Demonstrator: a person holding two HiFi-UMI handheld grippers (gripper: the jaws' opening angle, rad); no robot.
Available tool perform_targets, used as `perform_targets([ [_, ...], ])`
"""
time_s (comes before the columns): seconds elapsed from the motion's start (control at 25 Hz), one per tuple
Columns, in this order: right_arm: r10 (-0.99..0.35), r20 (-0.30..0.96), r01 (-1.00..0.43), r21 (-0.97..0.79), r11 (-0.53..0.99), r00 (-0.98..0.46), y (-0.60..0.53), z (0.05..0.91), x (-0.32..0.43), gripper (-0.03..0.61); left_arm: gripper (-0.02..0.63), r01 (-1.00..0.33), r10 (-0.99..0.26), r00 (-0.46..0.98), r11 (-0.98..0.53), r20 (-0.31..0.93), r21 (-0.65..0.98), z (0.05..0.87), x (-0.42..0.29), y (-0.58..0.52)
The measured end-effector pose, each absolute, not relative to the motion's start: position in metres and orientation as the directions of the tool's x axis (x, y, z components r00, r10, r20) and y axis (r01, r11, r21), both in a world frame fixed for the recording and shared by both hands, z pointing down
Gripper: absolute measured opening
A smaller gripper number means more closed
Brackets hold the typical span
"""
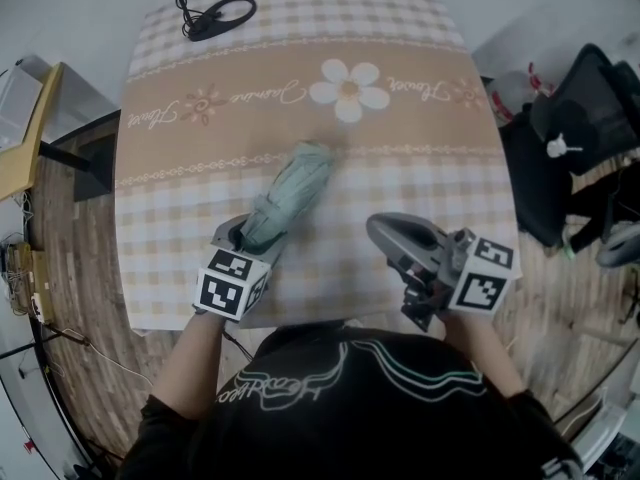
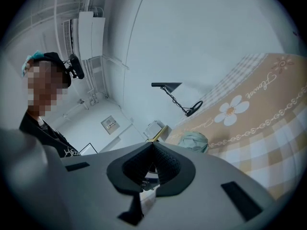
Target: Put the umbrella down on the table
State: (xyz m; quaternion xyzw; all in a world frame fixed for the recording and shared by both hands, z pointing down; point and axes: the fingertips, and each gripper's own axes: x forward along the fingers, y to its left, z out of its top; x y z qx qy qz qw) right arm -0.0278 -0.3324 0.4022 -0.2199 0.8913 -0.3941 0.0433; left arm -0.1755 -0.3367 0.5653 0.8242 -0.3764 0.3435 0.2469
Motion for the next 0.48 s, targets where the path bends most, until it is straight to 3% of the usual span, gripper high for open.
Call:
perform_targets([
  [0.48, -0.438, 0.101, -0.37, -0.719, 0.588, -0.893, -0.347, 0.405, -0.037, 0.012, 0.241, -0.811, -0.399, 0.453, -0.555, 0.797, 0.183, 0.601, -0.178, -0.334],
])
